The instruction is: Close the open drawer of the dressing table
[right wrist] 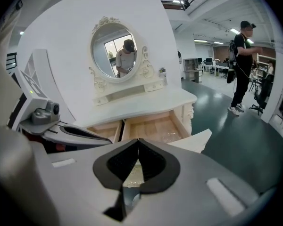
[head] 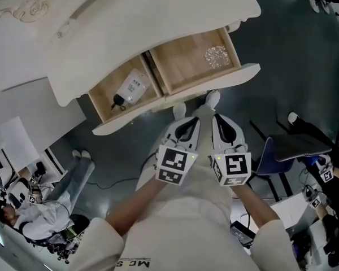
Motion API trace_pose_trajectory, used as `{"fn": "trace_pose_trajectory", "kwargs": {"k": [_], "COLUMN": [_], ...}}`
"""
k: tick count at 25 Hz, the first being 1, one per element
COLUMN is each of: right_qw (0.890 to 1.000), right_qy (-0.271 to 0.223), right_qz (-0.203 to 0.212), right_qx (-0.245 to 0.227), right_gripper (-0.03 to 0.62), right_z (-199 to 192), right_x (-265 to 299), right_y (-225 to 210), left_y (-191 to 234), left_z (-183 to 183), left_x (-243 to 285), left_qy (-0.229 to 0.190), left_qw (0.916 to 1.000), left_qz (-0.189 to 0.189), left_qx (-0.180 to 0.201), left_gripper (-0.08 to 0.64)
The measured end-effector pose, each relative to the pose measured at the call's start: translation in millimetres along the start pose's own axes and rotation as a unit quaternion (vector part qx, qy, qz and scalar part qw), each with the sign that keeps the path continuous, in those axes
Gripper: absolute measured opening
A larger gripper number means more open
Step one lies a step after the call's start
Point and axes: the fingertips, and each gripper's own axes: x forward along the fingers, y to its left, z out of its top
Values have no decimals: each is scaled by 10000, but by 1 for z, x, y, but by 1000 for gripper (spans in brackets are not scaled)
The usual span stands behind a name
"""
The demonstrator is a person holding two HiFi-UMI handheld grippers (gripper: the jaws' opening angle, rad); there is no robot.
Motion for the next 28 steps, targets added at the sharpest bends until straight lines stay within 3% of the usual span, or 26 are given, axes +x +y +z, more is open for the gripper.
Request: {"fn": "trace_pose_trajectory", "kwargs": {"k": [11, 14, 28], "right_qw": [9996, 9992, 9977], "right_qy": [234, 330, 649], "right_qz": [98, 152, 182], "right_qx": [117, 179, 111], "right_gripper": [9, 63, 168], "right_z": [-19, -28, -59], "right_x": [47, 58, 92], "right_y": [-29, -34, -53], "left_y": [29, 34, 55], "left_z": [-17, -25, -64], "left_x": [45, 54, 85], "left_qy": [221, 273, 443], "left_qw": [9991, 9985, 9953], "left_qz": [301, 388, 741], "left_qx": [-214, -259, -435], "left_gripper": [9, 9, 11]}}
